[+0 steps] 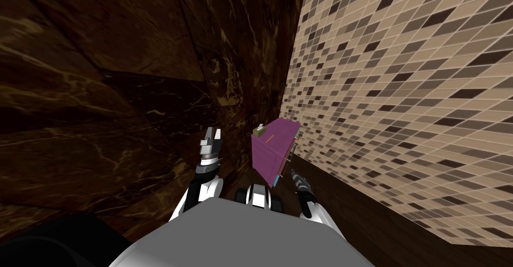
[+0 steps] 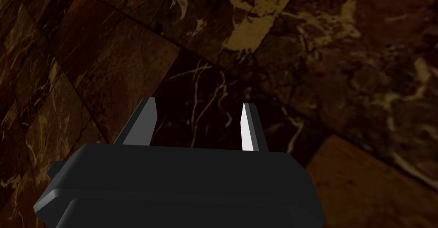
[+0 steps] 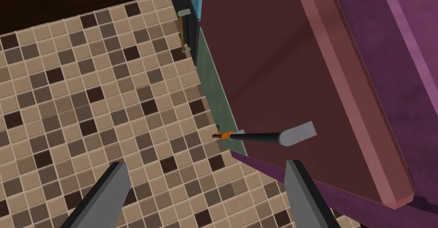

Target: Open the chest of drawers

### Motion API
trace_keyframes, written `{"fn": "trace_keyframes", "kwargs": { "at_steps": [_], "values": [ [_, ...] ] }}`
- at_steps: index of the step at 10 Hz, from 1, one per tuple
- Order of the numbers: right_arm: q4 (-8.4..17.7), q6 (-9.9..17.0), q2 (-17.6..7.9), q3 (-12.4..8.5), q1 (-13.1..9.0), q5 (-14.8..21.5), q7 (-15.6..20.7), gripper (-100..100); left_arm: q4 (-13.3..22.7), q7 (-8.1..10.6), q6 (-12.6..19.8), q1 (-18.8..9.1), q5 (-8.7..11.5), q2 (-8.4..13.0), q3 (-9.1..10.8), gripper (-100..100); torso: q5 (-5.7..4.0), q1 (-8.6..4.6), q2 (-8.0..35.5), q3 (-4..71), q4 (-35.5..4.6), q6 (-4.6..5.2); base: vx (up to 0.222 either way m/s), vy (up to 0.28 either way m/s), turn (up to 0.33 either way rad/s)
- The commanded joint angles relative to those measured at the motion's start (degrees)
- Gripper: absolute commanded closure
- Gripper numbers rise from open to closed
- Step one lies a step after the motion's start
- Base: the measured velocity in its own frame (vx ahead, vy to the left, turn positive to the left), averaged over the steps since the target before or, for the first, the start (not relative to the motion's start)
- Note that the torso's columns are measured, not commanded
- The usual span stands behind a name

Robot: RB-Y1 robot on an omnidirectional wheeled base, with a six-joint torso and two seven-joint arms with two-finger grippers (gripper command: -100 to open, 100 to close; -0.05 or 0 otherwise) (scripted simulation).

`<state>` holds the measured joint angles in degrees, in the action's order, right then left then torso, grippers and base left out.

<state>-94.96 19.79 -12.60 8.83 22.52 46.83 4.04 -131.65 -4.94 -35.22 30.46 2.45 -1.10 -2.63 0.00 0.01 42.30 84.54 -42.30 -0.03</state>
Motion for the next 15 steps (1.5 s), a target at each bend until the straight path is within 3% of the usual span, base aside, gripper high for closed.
{"fn": "trace_keyframes", "kwargs": {
  "at_steps": [1, 2, 3, 7, 8, 11, 14, 15],
  "values": [
    [3.1, 1.8, 0.6, 0.0, -0.6, 3.5, 0.3, -100, 0.0, 0.0, 0.0, 0.0, 0.0, 0.0, 0.0, 0, 0.01, 0.0, 0.0, 0.0, 0.0, 0.04, 0.029, 0.008, -0.005],
    [5.0, 5.2, 0.7, 0.7, -1.4, 5.2, 0.8, -100, 0.0, 0.0, 0.0, 0.0, 0.0, 0.0, 0.0, 0, 0.0, -0.02, 0.1, 0.0, 0.0, 0.04, 0.058, 0.006, 0.123],
    [6.5, 5.6, 0.7, 0.7, -1.4, 7.0, 0.8, -100, 0.0, 0.0, 0.0, 0.0, 0.0, 0.0, 0.0, 0, -0.01, -0.03, -0.1, 0.0, 0.0, 0.0, 0.062, 0.002, 0.077],
    [13.1, 12.3, 1.1, 2.0, -3.0, 13.6, 1.9, -100, 0.0, 0.0, 0.0, 0.0, 0.0, 0.0, 0.0, 0, 0.01, 0.01, 0.0, 0.0, 0.0, 0.01, 0.065, 0.011, 0.101],
    [13.4, 13.0, 1.1, 2.0, -3.0, 13.6, 1.9, -100, 0.0, 0.0, 0.0, 0.0, 0.0, 0.0, 0.0, 0, 0.0, -0.04, 0.0, 0.0, 0.0, 0.05, 0.022, -0.001, -0.009],
    [19.3, 18.2, 1.5, 3.4, -4.7, 19.7, 2.8, -100, 0.0, 0.0, 0.0, 0.0, 0.0, 0.0, 0.0, 0, 0.0, 0.0, 0.0, 0.0, 0.0, 0.04, 0.038, 0.008, 0.127],
    [23.6, 23.0, 1.7, 4.0, -5.6, 22.6, 3.3, -100, 0.0, 0.0, 0.0, 0.0, 0.0, 0.0, 0.0, 0, 0.0, -0.02, 0.0, 0.0, 0.0, 0.04, 0.023, 0.001, 0.063],
    [23.6, 23.7, 1.7, 4.0, -5.6, 22.6, 3.3, -100, 0.0, 0.0, 0.0, 0.0, 0.0, 0.0, 0.0, 0, -0.01, -0.04, 0.1, -0.1, 0.0, 0.04, -0.003, -0.003, 0.01]
  ]
}}
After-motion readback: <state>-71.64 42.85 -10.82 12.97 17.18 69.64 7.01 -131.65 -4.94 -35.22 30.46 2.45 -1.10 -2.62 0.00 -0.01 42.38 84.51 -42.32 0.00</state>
